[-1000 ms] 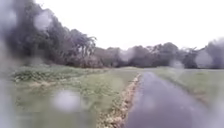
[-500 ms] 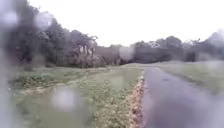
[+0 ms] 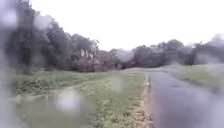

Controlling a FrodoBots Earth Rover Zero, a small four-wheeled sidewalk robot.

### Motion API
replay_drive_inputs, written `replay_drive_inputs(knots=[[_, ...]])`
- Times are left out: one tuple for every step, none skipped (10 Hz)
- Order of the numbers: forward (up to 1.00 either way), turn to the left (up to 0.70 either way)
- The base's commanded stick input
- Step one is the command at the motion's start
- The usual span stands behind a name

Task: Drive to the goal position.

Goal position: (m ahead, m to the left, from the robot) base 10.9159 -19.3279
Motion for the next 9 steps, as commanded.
replay_drive_inputs(knots=[[0.00, -0.85], [0.00, -0.85], [0.00, -0.85], [0.00, -0.85], [0.00, -0.85], [0.00, -0.85], [0.00, -0.85], [0.00, -0.85], [0.00, -0.85]])
